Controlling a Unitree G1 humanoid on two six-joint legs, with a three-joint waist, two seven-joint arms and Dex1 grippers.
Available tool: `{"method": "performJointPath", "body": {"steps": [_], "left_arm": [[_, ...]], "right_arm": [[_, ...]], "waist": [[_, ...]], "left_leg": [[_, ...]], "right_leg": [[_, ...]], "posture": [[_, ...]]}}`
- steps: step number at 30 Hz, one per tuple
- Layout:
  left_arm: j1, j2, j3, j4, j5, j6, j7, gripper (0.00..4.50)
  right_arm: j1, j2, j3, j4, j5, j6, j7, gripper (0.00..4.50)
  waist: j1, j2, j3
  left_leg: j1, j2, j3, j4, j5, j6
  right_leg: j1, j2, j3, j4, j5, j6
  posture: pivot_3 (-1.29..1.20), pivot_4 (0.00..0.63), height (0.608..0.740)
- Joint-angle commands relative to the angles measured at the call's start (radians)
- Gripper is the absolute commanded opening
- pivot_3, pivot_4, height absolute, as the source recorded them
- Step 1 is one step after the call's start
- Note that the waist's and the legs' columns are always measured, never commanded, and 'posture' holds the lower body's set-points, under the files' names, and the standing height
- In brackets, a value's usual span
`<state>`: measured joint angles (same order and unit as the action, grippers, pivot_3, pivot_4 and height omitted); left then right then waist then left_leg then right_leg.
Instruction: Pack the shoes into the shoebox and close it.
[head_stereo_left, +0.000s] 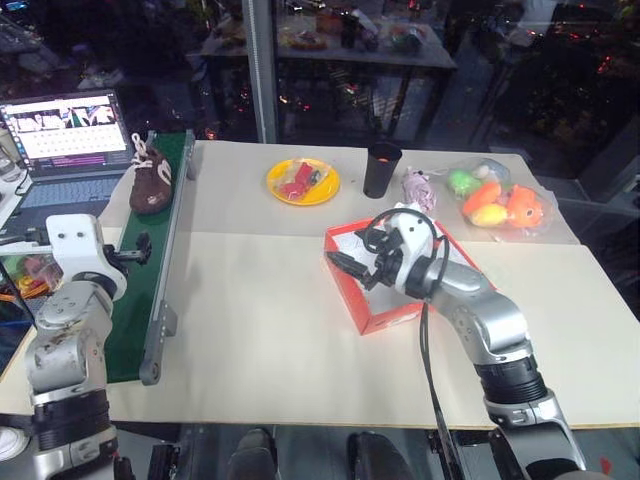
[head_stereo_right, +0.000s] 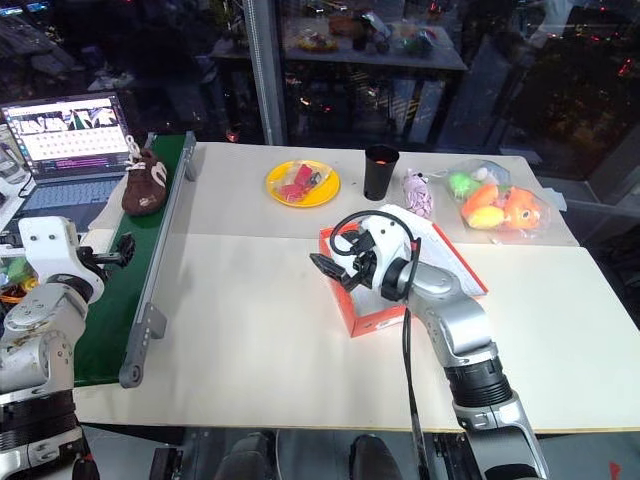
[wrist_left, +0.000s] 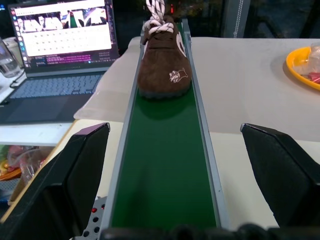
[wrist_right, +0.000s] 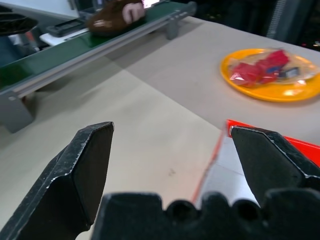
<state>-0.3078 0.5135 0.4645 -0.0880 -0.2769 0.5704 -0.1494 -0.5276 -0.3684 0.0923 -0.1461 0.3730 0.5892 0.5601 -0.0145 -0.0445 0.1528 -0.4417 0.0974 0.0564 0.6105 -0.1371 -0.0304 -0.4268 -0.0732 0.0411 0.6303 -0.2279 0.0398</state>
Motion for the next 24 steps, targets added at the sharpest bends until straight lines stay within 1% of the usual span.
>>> {"method": "performJointPath", "body": {"steps": [1,10,14,19,21,22,23,24], "left_arm": [[-0.040,0.000,-0.001,0.010,0.010,-0.028,0.021,4.50],[-0.174,0.025,-0.047,0.242,0.055,-0.121,0.020,4.50],[-0.220,0.037,-0.060,0.329,0.061,-0.138,0.005,4.50],[-0.283,0.062,-0.072,0.484,0.071,-0.169,-0.011,4.50],[-0.296,0.072,-0.078,0.537,0.077,-0.150,-0.014,4.50],[-0.294,0.073,-0.079,0.549,0.075,-0.133,-0.016,3.99],[-0.289,0.068,-0.082,0.549,0.068,-0.109,-0.025,3.88],[-0.285,0.063,-0.083,0.543,0.065,-0.098,-0.028,3.55]], "right_arm": [[-0.004,-0.010,-0.041,-0.027,0.006,-0.011,0.000,4.44],[0.001,-0.028,-0.048,-0.056,0.012,0.009,0.016,4.44],[0.008,-0.042,-0.054,-0.072,0.017,0.018,0.019,4.44],[0.009,-0.051,-0.059,-0.094,0.016,0.037,0.009,4.44],[0.012,-0.056,-0.058,-0.103,0.011,0.044,0.004,4.44],[0.013,-0.059,-0.058,-0.107,0.010,0.047,0.001,4.50],[0.015,-0.062,-0.060,-0.112,0.009,0.051,-0.001,4.50],[0.017,-0.065,-0.062,-0.116,0.009,0.054,-0.002,4.50]], "waist": [[0.001,0.000,0.000],[0.002,0.000,0.000],[0.002,0.000,0.000],[-0.001,0.000,0.000],[0.000,0.000,0.000],[0.000,0.000,0.000],[0.001,0.000,0.000],[0.001,0.000,0.000]], "left_leg": [[0.000,0.000,0.000,0.000,0.000,0.000],[0.000,0.000,0.000,0.001,0.000,0.000],[0.000,0.000,0.000,0.000,0.000,0.000],[0.000,0.000,0.000,0.000,0.000,0.000],[0.000,0.000,0.000,0.000,0.000,0.000],[0.000,0.000,0.000,0.000,0.000,0.000],[0.000,0.000,0.000,0.000,0.000,0.000],[0.000,0.000,0.000,0.000,0.000,0.000]], "right_leg": [[0.000,0.000,0.000,0.000,0.000,0.000],[0.001,0.000,0.000,0.000,0.000,0.001],[0.001,0.000,0.000,0.000,0.000,0.001],[0.000,0.001,0.000,0.000,0.000,0.001],[0.000,0.001,0.000,0.000,0.000,0.001],[0.000,0.001,0.000,0.000,0.000,0.001],[0.000,0.001,0.000,0.000,0.000,0.001],[0.000,0.001,0.000,0.000,0.000,0.001]], "posture": [[0.00,0.150,0.736],[0.00,0.150,0.736],[0.00,0.150,0.736],[0.00,0.150,0.736],[0.00,0.150,0.736],[0.00,0.150,0.736],[0.00,0.150,0.736],[0.00,0.150,0.736]]}}
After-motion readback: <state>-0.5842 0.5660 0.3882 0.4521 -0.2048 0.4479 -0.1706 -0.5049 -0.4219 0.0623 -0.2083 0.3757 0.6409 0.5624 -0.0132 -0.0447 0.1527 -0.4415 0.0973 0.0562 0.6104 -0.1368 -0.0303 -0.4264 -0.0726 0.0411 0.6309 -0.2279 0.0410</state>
